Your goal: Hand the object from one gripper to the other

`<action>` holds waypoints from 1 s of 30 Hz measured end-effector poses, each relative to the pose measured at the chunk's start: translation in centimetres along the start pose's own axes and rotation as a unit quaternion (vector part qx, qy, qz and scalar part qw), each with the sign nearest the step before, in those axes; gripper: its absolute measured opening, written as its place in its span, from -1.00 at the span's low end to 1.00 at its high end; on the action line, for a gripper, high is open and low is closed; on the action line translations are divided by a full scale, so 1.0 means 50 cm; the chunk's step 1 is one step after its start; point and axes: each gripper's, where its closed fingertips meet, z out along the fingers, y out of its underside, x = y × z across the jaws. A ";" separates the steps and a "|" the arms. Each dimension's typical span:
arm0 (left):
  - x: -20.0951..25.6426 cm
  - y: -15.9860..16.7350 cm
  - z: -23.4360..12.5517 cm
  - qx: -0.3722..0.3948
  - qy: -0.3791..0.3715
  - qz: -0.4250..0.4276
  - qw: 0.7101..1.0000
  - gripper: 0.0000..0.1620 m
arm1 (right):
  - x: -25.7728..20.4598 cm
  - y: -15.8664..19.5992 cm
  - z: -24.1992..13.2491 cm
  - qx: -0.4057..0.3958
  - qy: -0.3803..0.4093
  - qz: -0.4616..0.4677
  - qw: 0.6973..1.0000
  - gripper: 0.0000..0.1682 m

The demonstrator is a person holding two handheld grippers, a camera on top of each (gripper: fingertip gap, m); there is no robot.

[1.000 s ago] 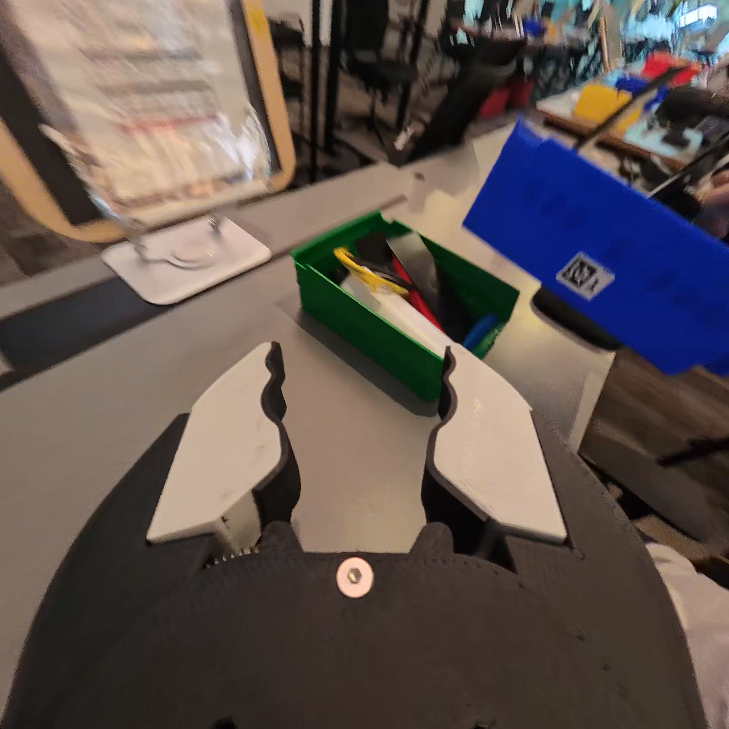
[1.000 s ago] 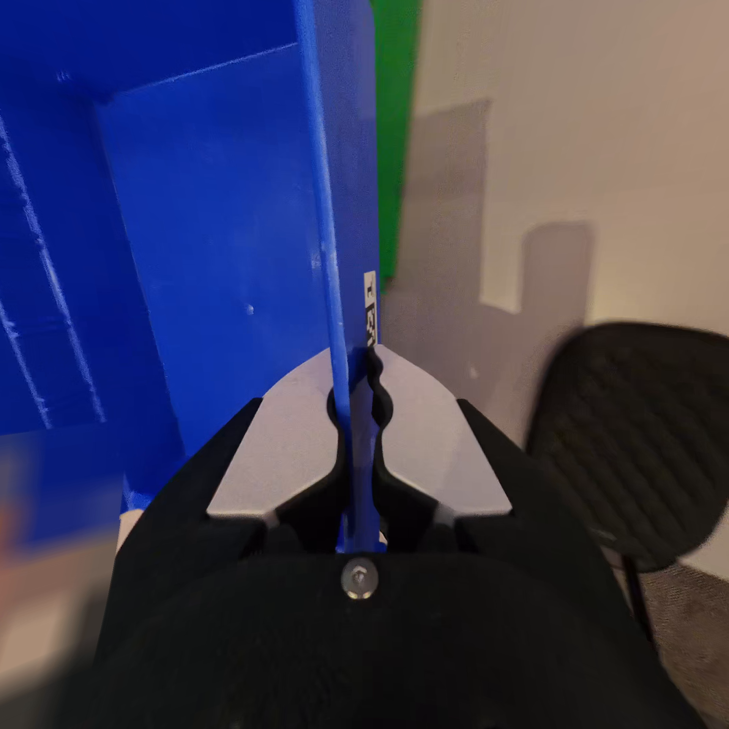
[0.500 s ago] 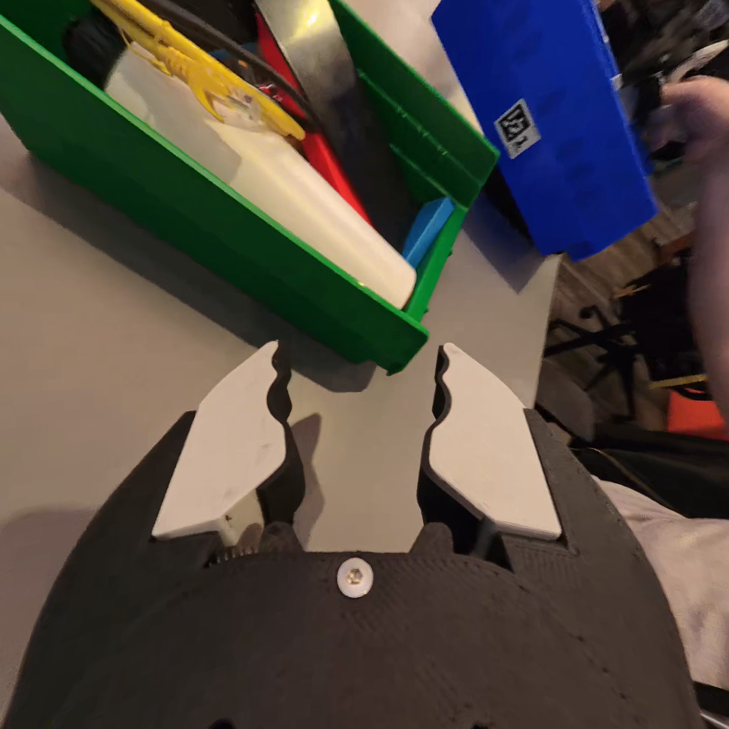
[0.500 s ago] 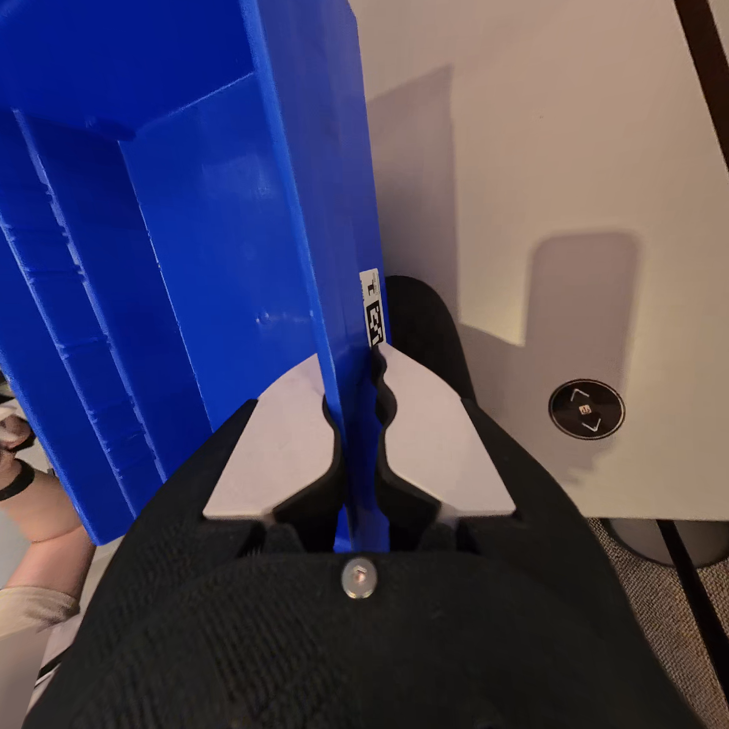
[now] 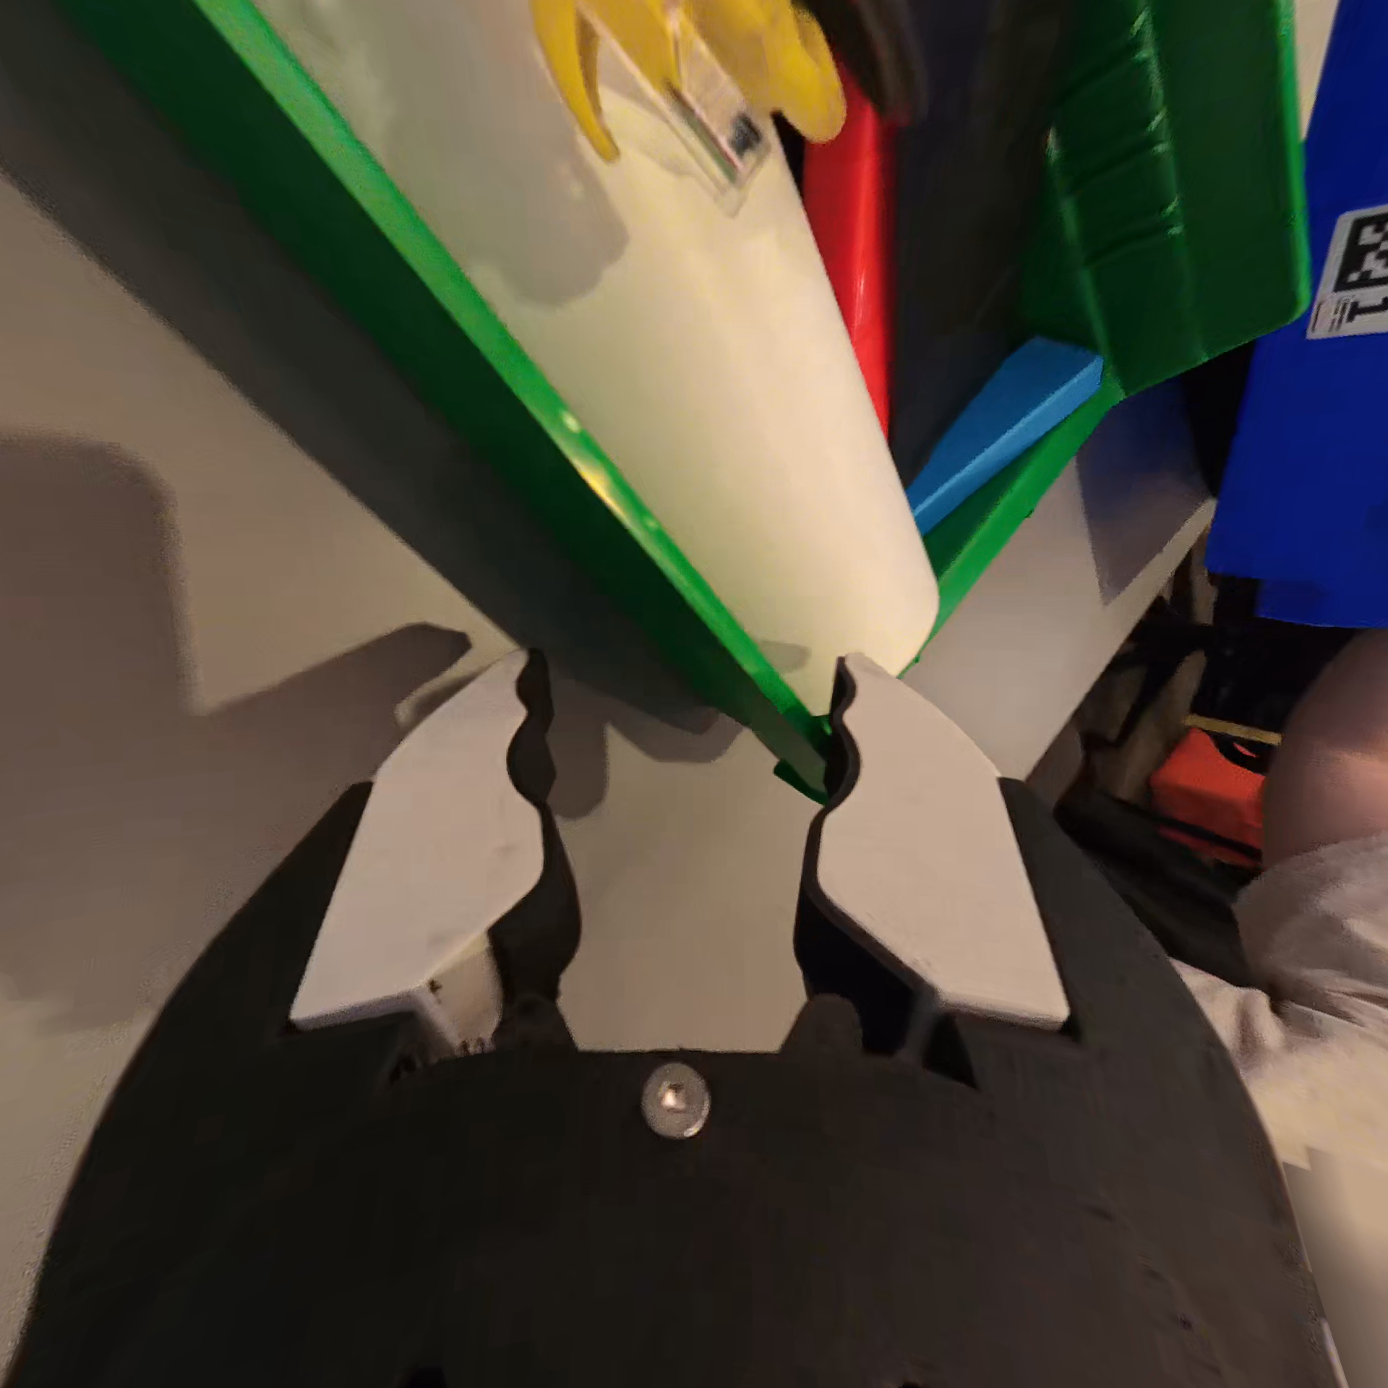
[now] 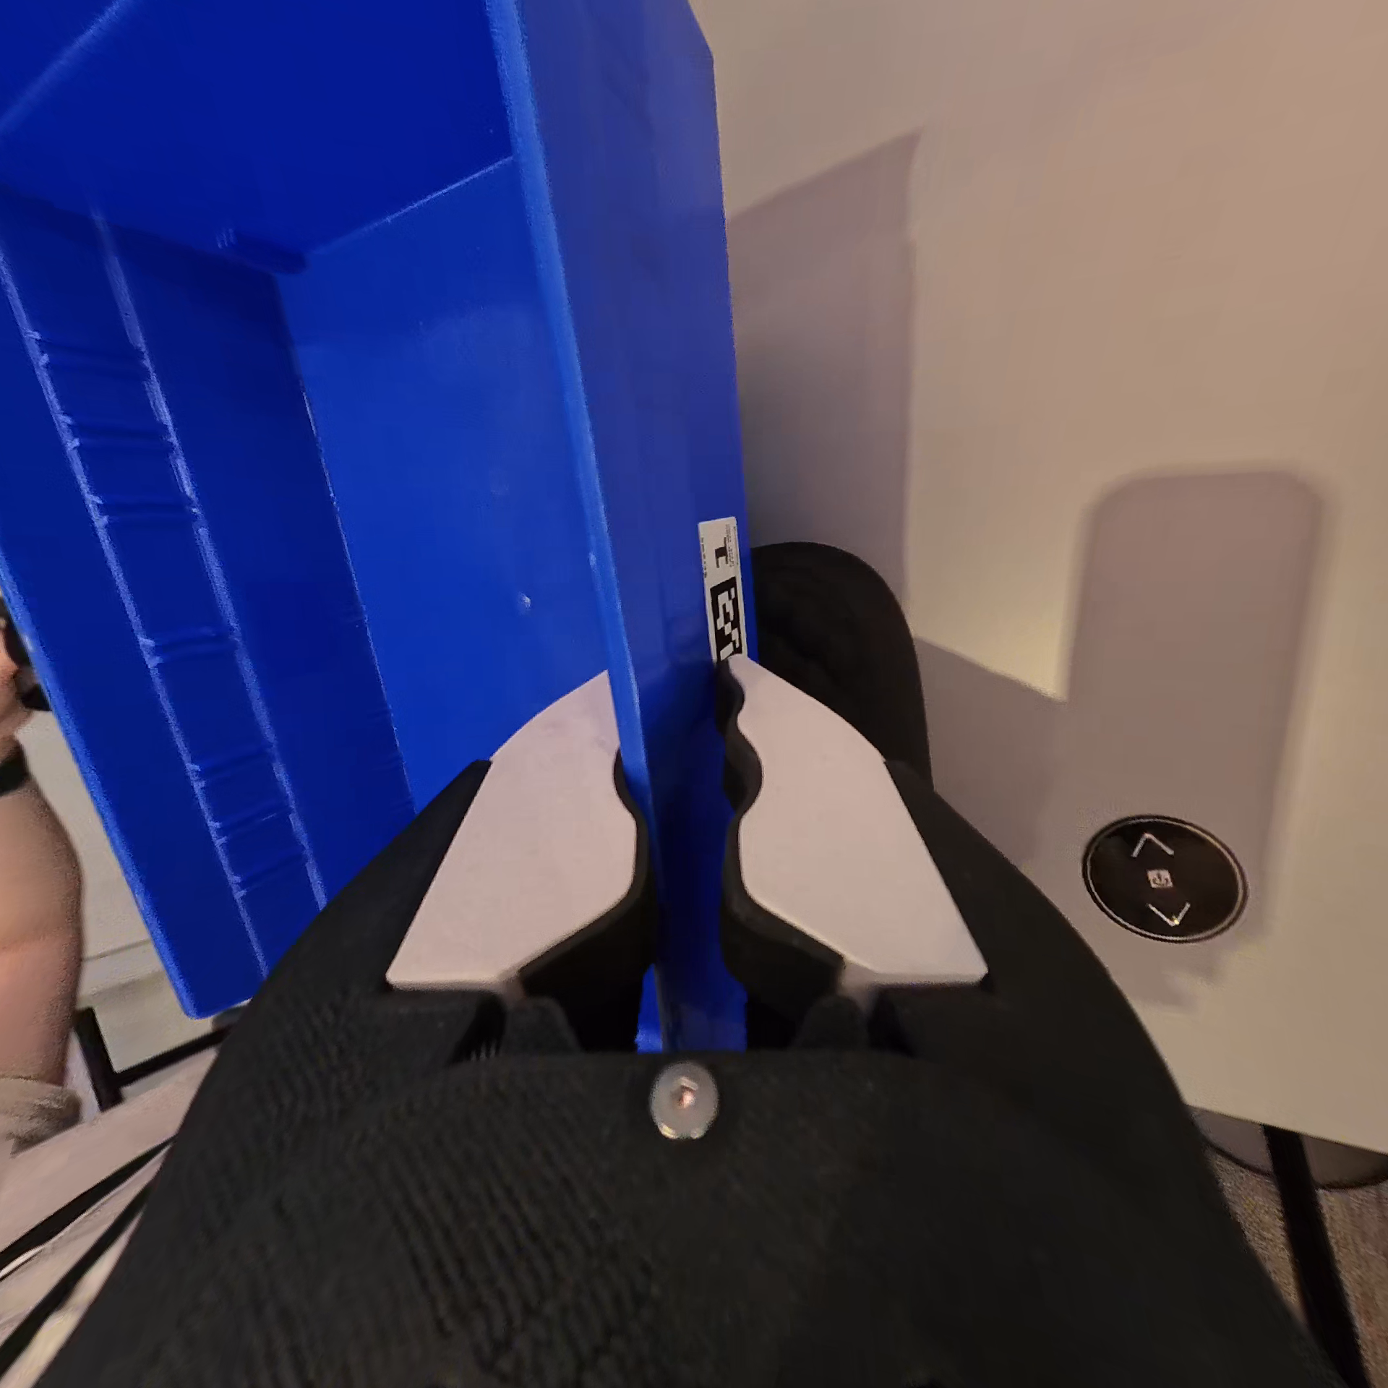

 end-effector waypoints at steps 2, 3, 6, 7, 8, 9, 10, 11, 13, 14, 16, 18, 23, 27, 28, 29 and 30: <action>0.019 0.005 0.013 -0.035 0.023 -0.023 0.999 -0.32 | -0.010 0.002 0.009 -0.013 0.005 -0.018 1.000 -0.81; 0.033 0.005 0.016 -0.052 0.044 -0.028 0.997 -0.52 | -0.014 0.003 0.013 -0.019 0.007 -0.026 0.999 -0.81; 0.031 0.009 0.017 -0.104 0.046 -0.034 0.993 -0.58 | -0.024 0.005 0.022 -0.032 0.023 -0.047 0.998 -0.81; 0.029 0.011 0.016 -0.119 0.046 -0.032 0.991 -0.61 | -0.027 0.006 0.024 -0.036 0.028 -0.052 0.998 -0.81; 0.027 0.012 0.014 -0.129 0.043 -0.033 0.990 -0.62 | -0.030 0.007 0.027 -0.039 0.033 -0.057 0.997 -0.81; 0.022 0.013 0.011 -0.138 0.037 -0.036 0.989 -0.65 | -0.032 0.007 0.028 -0.042 0.036 -0.062 0.997 -0.81; 0.014 0.014 0.006 -0.144 0.026 -0.037 0.989 -0.68 | -0.033 0.007 0.030 -0.045 0.038 -0.066 0.996 -0.81; 0.004 0.014 -0.001 -0.148 0.014 -0.038 0.988 -0.71 | -0.035 0.007 0.032 -0.049 0.039 -0.068 0.996 -0.81; -0.030 0.013 -0.020 -0.145 -0.017 -0.042 0.988 -0.77 | -0.037 0.007 0.037 -0.060 0.038 -0.070 0.995 -0.81; -0.054 0.013 -0.033 -0.138 -0.035 -0.047 0.989 -0.80 | -0.036 0.006 0.040 -0.067 0.038 -0.071 0.994 -0.81; -0.107 0.012 -0.064 -0.115 -0.069 -0.060 0.989 -0.85 | -0.035 0.005 0.049 -0.083 0.039 -0.070 0.993 -0.81; -0.158 0.021 -0.098 -0.093 -0.087 -0.085 0.988 -0.87 | -0.033 0.000 0.058 -0.097 0.041 -0.070 0.992 -0.81; -0.274 0.083 -0.189 -0.042 -0.110 -0.151 0.981 -0.87 | -0.036 -0.036 0.088 -0.119 0.042 -0.070 0.990 -0.81; -0.362 0.154 -0.265 -0.011 -0.148 -0.196 0.969 -0.88 | -0.038 -0.087 0.121 -0.123 0.046 -0.065 0.989 -0.81; -0.379 0.173 -0.282 -0.005 -0.148 -0.208 0.967 -0.88 | -0.038 -0.101 0.130 -0.124 0.048 -0.064 0.989 -0.81; -0.394 0.190 -0.298 0.006 -0.142 -0.228 0.963 -0.87 | -0.038 -0.115 0.138 -0.124 0.052 -0.062 0.989 -0.81; -0.408 0.207 -0.312 0.019 -0.137 -0.247 0.959 -0.86 | -0.038 -0.129 0.146 -0.125 0.056 -0.061 0.989 -0.81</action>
